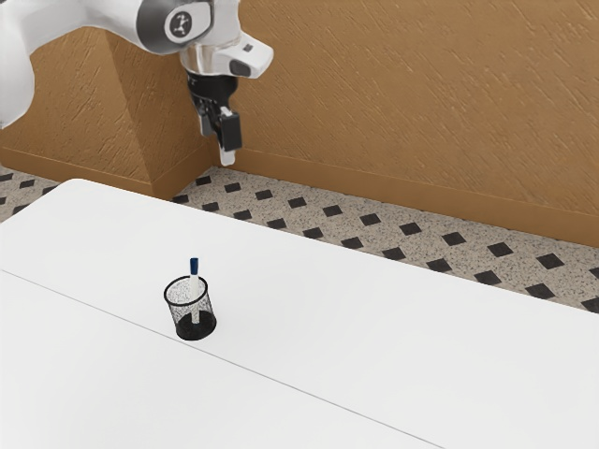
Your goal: Take the marker out of the pen holder and place it to the left of the pen holder.
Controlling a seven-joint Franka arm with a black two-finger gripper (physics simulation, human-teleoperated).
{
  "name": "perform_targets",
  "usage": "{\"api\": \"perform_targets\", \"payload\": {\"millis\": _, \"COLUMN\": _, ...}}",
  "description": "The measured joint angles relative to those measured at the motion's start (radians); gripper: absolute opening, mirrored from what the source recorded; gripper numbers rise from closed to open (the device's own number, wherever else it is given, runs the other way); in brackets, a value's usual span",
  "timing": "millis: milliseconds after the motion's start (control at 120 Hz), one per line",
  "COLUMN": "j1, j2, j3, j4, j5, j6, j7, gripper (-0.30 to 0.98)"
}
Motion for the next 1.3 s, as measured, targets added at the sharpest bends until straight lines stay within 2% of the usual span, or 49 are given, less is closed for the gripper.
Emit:
{"api": "perform_targets", "payload": {"millis": 92, "j1": 0.000, "j2": 0.042, "j3": 0.002, "j4": 0.000, "j5": 0.004, "j6": 0.000, "j7": 0.041, "gripper": 0.69}}
{"api": "perform_targets", "payload": {"millis": 192, "j1": -0.001, "j2": 0.164, "j3": 0.020, "j4": -0.001, "j5": 0.007, "j6": -0.001, "j7": 0.078, "gripper": 0.69}}
{"api": "perform_targets", "payload": {"millis": 392, "j1": -0.101, "j2": 0.293, "j3": 0.174, "j4": -0.014, "j5": -0.016, "j6": -0.001, "j7": 0.134, "gripper": 0.69}}
{"api": "perform_targets", "payload": {"millis": 550, "j1": -0.101, "j2": 0.306, "j3": 0.247, "j4": -0.071, "j5": -0.047, "j6": -0.025, "j7": 0.162, "gripper": 0.69}}
{"api": "perform_targets", "payload": {"millis": 808, "j1": -0.102, "j2": 0.314, "j3": 0.300, "j4": -0.083, "j5": -0.058, "j6": -0.083, "j7": 0.193, "gripper": 0.69}}
{"api": "perform_targets", "payload": {"millis": 1192, "j1": -0.115, "j2": 0.394, "j3": 0.324, "j4": 0.018, "j5": -0.054, "j6": -0.105, "j7": 0.219, "gripper": 0.69}}
{"api": "perform_targets", "payload": {"millis": 1300, "j1": -0.114, "j2": 0.404, "j3": 0.325, "j4": 0.024, "j5": -0.053, "j6": -0.106, "j7": 0.219, "gripper": 0.62}}
